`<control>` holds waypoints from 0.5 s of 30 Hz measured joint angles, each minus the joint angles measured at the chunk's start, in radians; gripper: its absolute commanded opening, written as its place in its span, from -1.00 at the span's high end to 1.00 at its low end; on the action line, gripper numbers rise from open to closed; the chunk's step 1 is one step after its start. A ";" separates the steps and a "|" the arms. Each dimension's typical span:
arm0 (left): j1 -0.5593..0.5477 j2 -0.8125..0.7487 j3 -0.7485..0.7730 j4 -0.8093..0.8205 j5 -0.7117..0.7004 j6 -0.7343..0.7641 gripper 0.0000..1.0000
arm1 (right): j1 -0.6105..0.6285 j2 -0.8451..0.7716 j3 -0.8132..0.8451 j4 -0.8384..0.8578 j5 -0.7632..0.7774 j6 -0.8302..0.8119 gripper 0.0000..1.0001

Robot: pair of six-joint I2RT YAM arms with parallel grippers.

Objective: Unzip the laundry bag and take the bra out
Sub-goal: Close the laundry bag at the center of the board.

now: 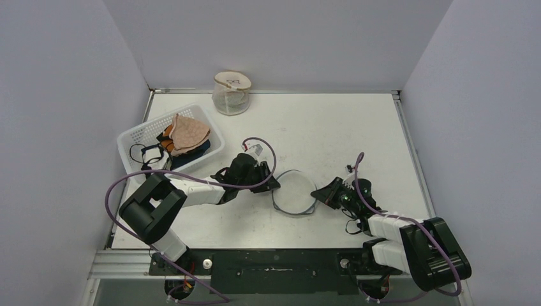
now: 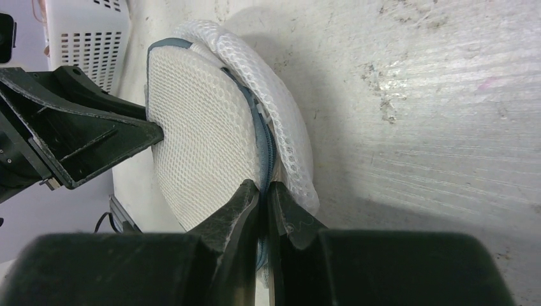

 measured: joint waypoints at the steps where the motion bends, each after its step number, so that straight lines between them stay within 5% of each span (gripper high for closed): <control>1: 0.000 0.005 0.001 0.000 -0.004 0.001 0.33 | 0.000 0.007 0.002 0.000 0.003 0.000 0.88; 6: 0.000 0.027 0.010 0.005 -0.013 0.004 -0.04 | 0.000 0.053 0.011 0.013 0.013 0.002 0.87; 9: 0.000 0.032 0.010 0.011 -0.015 0.005 -0.08 | 0.000 0.061 0.013 0.019 0.019 0.004 0.87; 15: -0.002 0.050 0.010 0.037 -0.009 0.008 0.51 | 0.001 0.091 0.018 0.040 0.021 0.021 0.87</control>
